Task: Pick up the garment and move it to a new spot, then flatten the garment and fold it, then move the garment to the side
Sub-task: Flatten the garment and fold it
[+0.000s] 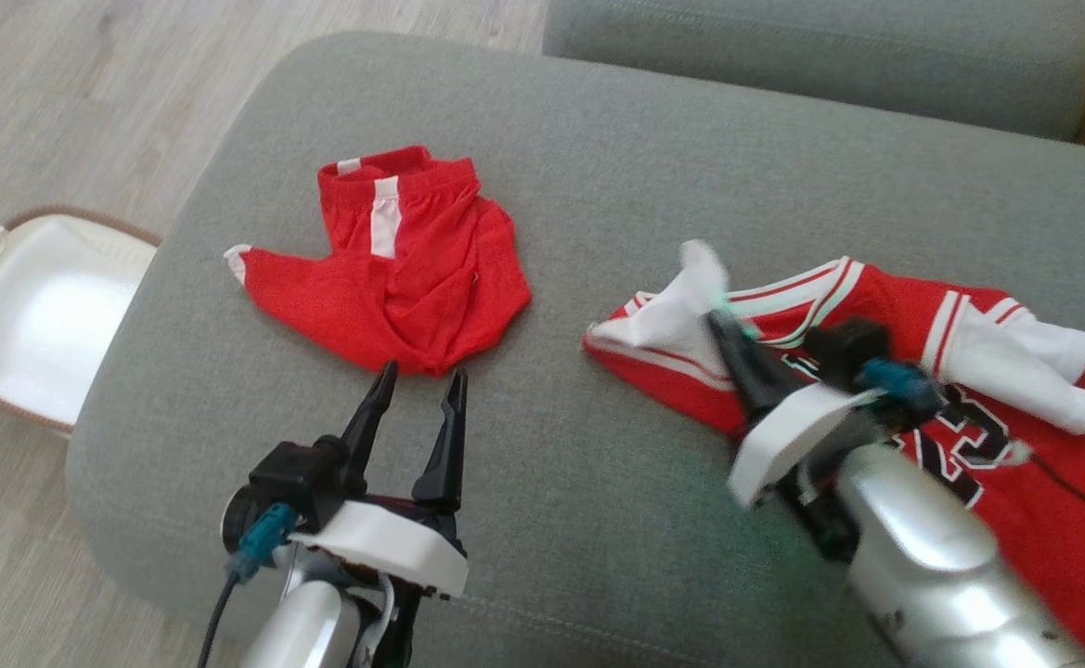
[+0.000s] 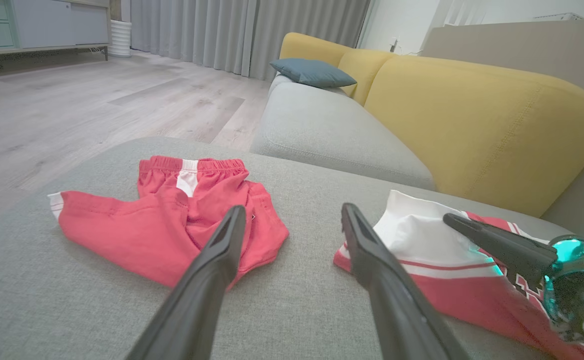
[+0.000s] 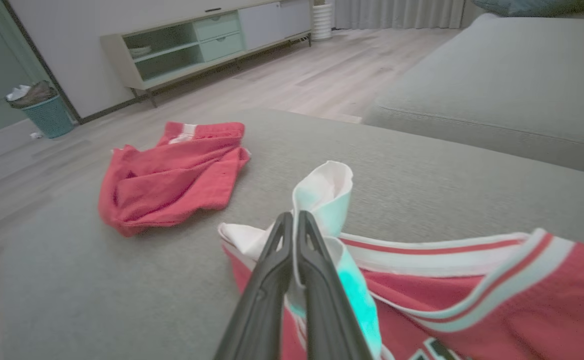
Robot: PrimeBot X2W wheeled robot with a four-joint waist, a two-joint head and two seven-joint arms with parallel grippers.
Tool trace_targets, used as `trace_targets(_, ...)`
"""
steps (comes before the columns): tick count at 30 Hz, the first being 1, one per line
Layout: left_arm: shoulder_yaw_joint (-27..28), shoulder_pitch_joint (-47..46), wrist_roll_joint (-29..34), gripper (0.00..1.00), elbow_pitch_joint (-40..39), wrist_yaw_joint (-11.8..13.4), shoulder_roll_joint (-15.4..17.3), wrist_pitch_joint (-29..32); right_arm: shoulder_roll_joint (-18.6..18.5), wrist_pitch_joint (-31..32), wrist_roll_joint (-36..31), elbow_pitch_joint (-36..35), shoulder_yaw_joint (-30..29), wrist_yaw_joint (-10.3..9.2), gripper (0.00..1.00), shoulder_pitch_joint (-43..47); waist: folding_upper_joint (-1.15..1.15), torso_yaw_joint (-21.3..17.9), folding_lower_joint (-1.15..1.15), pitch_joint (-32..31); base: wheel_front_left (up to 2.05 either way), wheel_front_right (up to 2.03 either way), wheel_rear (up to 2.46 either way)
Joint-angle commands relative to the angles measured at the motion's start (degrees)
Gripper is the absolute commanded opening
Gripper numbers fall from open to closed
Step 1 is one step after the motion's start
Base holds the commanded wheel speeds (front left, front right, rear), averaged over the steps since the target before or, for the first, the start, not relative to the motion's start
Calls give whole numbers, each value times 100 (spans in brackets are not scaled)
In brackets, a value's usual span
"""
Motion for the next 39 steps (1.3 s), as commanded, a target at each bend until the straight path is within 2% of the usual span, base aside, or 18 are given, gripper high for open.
trace_targets(1, 183, -161, 12, 100, -172, 34, 7, -31, 94, -57, 53, -219, 152, -4, 0, 18, 0, -60, 0, -71, 0, 0, 0)
trace_targets(6, 214, -81, 31, 100, -119, 9, 7, -31, -4, 119, 551, -886, 1224, -4, 0, 447, 0, -193, 0, -303, 0, 0, 0)
trace_targets(7, 226, -62, 35, 100, -108, 8, 7, -31, -50, 192, 615, -992, 1440, -4, 65, 516, 0, -221, 0, -349, 0, 0, 0)
trace_targets(8, 239, -41, 39, 100, -94, 3, 7, -31, -95, 293, 681, -1052, 1616, -4, 100, 583, 0, -251, 0, -398, 0, 0, 0)
trace_targets(12, 290, 43, 55, 100, -54, -16, 7, -31, -265, 412, 730, -1125, 1951, -4, 100, 704, 0, -383, 0, -578, 0, 0, 0)
trace_targets(17, 392, 130, 69, 100, -74, -19, 7, -31, -346, 194, 722, -1115, 1537, -4, 100, 788, 0, -637, 0, -685, 0, 0, 0)
trace_targets(21, 447, 165, 65, 100, -41, -34, 7, -31, -438, -47, 527, -1126, 720, -4, 100, 946, 0, -859, 0, -733, 0, 0, 0)
trace_targets(25, 500, 207, 54, 100, -1, -40, 7, -31, -405, -261, 61, -1207, -569, -4, 100, 1334, 0, -1092, 0, -767, 0, 0, 0)
trace_targets(28, 535, 243, 48, 100, 45, -45, 7, -31, -201, -335, -421, -1435, -1636, -4, 100, 1790, 0, -1257, 0, -772, 0, 0, 0)
trace_targets(31, 530, 275, 54, 100, 152, -64, 7, -31, 157, -359, -905, -1821, -2439, -4, 100, 2330, 0, -1395, 0, -773, 0, 0, 0)
trace_targets(34, 555, 300, 51, 100, 199, -70, 7, -31, 413, -356, -1276, -2193, -2841, -4, 100, 2750, 0, -1524, 0, -770, 0, 0, 0)
trace_targets(39, 535, 273, 58, 100, 214, -98, 7, -31, 585, -175, -1585, -2675, -3096, -4, 100, 2940, 0, -1593, 0, -751, 0, 0, 0)
